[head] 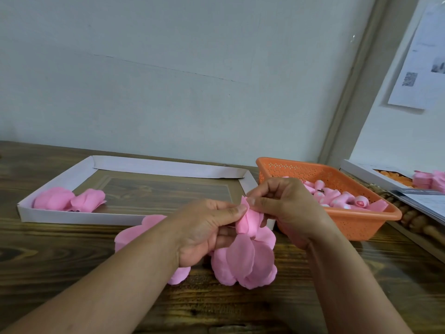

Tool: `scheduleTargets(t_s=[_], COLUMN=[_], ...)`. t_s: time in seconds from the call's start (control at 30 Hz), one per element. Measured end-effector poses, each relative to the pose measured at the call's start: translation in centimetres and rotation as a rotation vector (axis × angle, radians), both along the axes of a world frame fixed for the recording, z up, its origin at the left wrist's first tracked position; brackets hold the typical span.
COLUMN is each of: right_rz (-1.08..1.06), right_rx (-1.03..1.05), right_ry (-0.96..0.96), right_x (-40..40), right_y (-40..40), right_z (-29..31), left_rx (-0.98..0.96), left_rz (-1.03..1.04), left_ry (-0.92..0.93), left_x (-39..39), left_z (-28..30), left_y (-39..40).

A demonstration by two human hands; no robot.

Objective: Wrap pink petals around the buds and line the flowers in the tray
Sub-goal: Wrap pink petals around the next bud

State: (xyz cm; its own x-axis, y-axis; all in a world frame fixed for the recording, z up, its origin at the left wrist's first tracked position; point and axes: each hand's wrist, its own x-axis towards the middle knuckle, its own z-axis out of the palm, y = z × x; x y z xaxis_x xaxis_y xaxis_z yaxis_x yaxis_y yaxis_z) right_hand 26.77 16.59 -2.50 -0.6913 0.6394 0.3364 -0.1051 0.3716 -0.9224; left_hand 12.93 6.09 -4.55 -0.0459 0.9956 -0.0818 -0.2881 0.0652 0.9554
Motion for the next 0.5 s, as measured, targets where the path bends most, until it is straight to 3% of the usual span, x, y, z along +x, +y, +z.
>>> scheduleTargets(t_s=[0.2,0.5], right_rz=[-0.030,0.010], right_rx=[0.067,0.012], right_ry=[-0.071,-0.008], right_x=[-0.3,-0.5], right_y=[-0.4,-1.1], right_z=[0.1,0.2], left_rx=[-0.032,-0.050], left_rz=[-0.008,0.037], left_ry=[0.026,0.031], left_x=[-0.1,-0.2], left_z=[0.1,0.3], left_y=[-0.3,-0.2])
